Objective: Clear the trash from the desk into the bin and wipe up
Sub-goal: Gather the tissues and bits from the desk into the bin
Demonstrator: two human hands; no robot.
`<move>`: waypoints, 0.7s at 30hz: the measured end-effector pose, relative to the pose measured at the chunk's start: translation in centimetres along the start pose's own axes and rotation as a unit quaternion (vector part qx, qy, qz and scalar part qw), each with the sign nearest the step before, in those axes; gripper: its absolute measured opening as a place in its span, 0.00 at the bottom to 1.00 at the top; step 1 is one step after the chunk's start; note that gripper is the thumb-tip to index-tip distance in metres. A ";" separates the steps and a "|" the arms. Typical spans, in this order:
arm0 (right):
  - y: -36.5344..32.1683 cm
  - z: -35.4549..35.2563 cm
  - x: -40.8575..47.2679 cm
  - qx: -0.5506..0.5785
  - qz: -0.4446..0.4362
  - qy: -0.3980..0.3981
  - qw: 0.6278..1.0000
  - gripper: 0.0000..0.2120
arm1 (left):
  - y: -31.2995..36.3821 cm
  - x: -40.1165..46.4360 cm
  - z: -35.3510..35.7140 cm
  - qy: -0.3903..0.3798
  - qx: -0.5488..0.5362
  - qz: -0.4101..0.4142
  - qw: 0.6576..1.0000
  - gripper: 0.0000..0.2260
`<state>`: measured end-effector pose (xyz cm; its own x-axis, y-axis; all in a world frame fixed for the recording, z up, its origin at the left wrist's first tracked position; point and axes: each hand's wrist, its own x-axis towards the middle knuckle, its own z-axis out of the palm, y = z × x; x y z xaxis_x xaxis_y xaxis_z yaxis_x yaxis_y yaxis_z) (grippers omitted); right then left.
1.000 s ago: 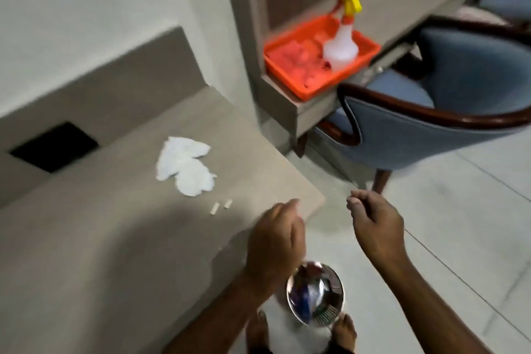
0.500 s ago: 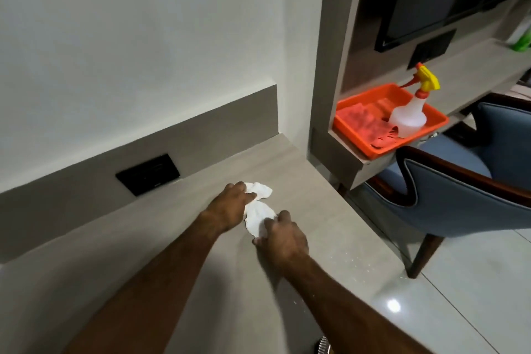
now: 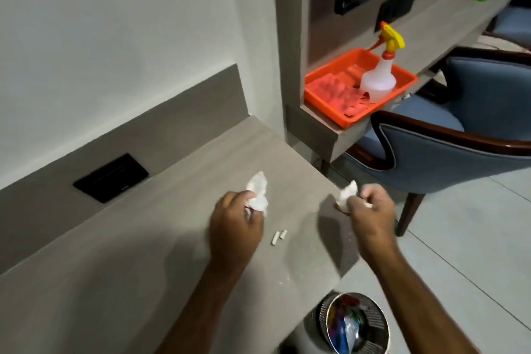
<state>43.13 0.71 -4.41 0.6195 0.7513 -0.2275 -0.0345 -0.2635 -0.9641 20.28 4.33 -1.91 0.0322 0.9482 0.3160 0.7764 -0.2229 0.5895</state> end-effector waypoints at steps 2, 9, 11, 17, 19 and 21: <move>2.4 -5.6 -0.2 0.055 0.031 0.062 0.996 0.21 | 4.3 -3.5 2.2 -0.030 -0.052 0.067 0.996 0.10; 16.9 -15.3 -2.2 -0.048 0.220 0.138 0.965 0.12 | 11.4 -18.0 16.0 -0.305 -0.176 -0.009 0.936 0.13; 21.9 -15.5 -2.4 -0.046 0.290 0.106 0.950 0.13 | 9.2 -21.3 20.6 -0.368 -0.119 -0.087 0.918 0.14; 37.1 -16.2 -2.7 -0.165 0.417 -0.017 0.894 0.13 | -0.8 -28.4 32.3 -0.465 0.039 -0.266 0.844 0.12; 40.7 -16.3 -2.9 -0.233 0.407 -0.035 0.883 0.13 | -3.6 -30.1 35.8 -0.474 0.063 -0.296 0.827 0.12; 43.7 -16.0 -2.6 -0.262 0.403 -0.034 0.876 0.13 | -5.8 -31.2 38.7 -0.483 0.083 -0.317 0.812 0.13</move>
<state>52.60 -22.43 -43.72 0.5107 0.2234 -0.8302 -0.0633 -0.9532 -0.2955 39.12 -15.17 -44.00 0.0093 0.6144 -0.7890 0.9013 0.3365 0.2726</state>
